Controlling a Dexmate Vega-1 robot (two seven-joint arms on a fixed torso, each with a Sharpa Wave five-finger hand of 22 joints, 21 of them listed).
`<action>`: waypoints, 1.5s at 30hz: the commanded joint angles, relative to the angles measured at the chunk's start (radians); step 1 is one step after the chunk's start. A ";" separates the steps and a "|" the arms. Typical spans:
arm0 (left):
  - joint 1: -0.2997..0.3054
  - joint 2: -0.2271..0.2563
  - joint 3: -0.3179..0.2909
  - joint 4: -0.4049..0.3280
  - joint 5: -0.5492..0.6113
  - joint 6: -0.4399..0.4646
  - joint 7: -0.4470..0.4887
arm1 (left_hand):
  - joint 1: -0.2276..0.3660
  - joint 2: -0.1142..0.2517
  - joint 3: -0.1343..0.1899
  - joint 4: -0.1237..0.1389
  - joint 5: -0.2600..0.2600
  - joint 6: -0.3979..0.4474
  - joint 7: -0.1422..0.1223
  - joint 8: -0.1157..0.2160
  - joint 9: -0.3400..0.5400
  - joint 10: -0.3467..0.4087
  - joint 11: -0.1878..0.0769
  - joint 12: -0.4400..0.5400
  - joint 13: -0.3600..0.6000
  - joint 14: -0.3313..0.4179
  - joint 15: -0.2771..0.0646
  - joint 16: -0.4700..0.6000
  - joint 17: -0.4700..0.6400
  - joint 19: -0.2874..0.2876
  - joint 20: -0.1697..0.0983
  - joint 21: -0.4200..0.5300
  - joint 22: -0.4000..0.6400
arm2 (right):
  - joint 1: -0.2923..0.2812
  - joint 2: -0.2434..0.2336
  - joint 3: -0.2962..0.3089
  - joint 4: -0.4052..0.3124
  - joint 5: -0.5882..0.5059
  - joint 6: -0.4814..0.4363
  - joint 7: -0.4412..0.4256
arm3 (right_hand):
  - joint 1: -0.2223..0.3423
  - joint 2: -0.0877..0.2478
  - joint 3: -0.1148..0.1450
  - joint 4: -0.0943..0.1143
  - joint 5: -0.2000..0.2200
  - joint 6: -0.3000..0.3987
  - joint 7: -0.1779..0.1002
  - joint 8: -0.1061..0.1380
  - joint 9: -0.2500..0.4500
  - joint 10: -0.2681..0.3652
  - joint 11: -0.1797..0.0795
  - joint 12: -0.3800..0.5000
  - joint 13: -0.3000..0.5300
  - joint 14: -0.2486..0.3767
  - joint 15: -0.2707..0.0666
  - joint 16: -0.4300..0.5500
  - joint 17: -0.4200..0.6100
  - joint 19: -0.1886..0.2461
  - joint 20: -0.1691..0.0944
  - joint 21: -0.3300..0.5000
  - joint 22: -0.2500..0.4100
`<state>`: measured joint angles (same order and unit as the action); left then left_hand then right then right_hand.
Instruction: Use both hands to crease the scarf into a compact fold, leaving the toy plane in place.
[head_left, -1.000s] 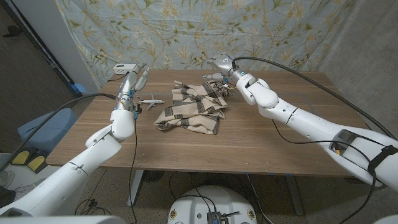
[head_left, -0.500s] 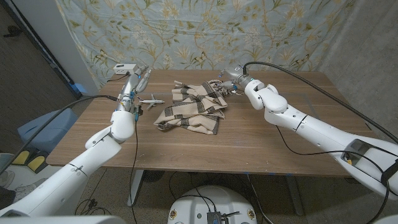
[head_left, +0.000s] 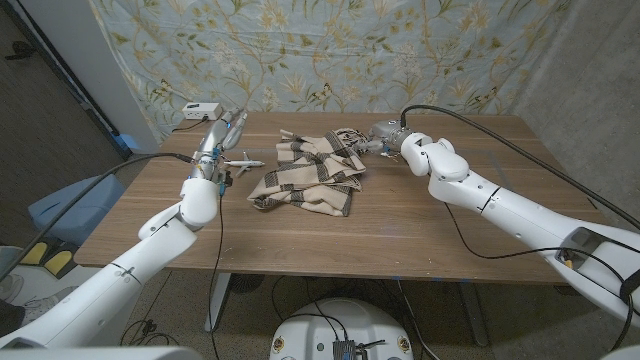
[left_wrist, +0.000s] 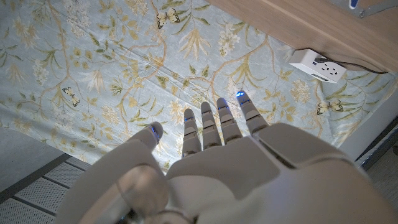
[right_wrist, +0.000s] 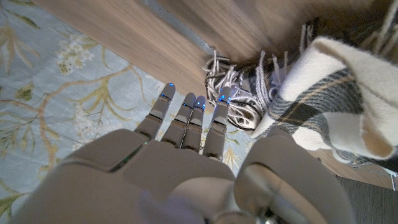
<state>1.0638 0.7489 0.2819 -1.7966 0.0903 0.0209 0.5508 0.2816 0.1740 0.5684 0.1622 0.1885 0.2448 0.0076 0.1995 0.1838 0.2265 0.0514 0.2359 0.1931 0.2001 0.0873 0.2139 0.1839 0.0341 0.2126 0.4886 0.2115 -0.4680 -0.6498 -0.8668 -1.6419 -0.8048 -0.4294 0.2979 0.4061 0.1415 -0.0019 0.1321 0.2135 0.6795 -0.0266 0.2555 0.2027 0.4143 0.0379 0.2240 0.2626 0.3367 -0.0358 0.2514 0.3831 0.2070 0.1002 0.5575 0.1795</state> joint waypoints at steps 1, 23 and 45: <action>0.005 0.003 0.001 -0.013 0.006 0.013 0.000 | -0.009 0.009 0.012 0.001 0.001 0.007 0.004 -0.002 0.002 0.001 0.009 -0.005 0.003 0.004 -0.001 -0.001 0.004 0.000 0.001 0.004 0.005 | 0.022 0.013 0.011 0.034 0.174 0.029 0.066 | -0.013 0.001 -0.003 0.011 0.003 0.035 0.002 0.012 0.002 -0.002 0.004 0.000 0.002 -0.010 0.008 -0.007 0.002 -0.012 0.002 -0.009 0.004; 0.013 0.007 -0.014 -0.006 -0.020 -0.003 -0.012 | -0.017 0.008 0.026 -0.001 0.001 0.007 0.006 -0.005 0.002 -0.007 0.009 -0.012 0.003 0.002 -0.004 -0.006 0.004 0.004 0.002 0.007 0.005 | 0.100 0.091 0.037 0.255 0.595 0.266 0.121 | 0.295 0.020 0.138 -0.213 0.015 0.206 0.023 0.046 0.002 0.060 -0.019 0.026 0.007 0.004 -0.006 0.007 -0.023 0.034 -0.005 -0.025 0.006; 0.030 0.005 -0.030 0.017 -0.043 -0.054 -0.009 | -0.024 0.006 0.035 -0.002 0.000 0.008 0.007 -0.006 0.002 -0.006 0.006 -0.014 0.003 0.002 -0.005 -0.009 0.004 0.004 0.002 0.007 0.004 | 0.171 0.334 0.116 0.635 0.950 0.618 0.014 | 0.512 0.060 0.317 -0.219 -0.011 0.292 0.027 0.207 0.123 0.299 -0.121 0.175 0.096 0.195 -0.140 0.161 0.131 0.162 -0.125 0.029 0.016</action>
<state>1.0796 0.7546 0.2623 -1.7865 0.0579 -0.0101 0.5375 0.2699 0.1698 0.5931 0.1616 0.1886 0.2466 0.0094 0.1959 0.1837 0.2230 0.0550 0.2206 0.1930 0.2001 0.0873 0.2063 0.1838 0.0340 0.2126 0.4926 0.2114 -0.3599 -0.4372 -0.7602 -1.1976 0.0177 0.0424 0.3347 0.9136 0.1950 0.3086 -0.0981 0.2029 0.9797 0.0031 0.4531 0.3183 0.7095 -0.0785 0.3922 0.3506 0.5182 -0.0519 0.4069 0.5068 0.3611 -0.0178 0.5809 0.1928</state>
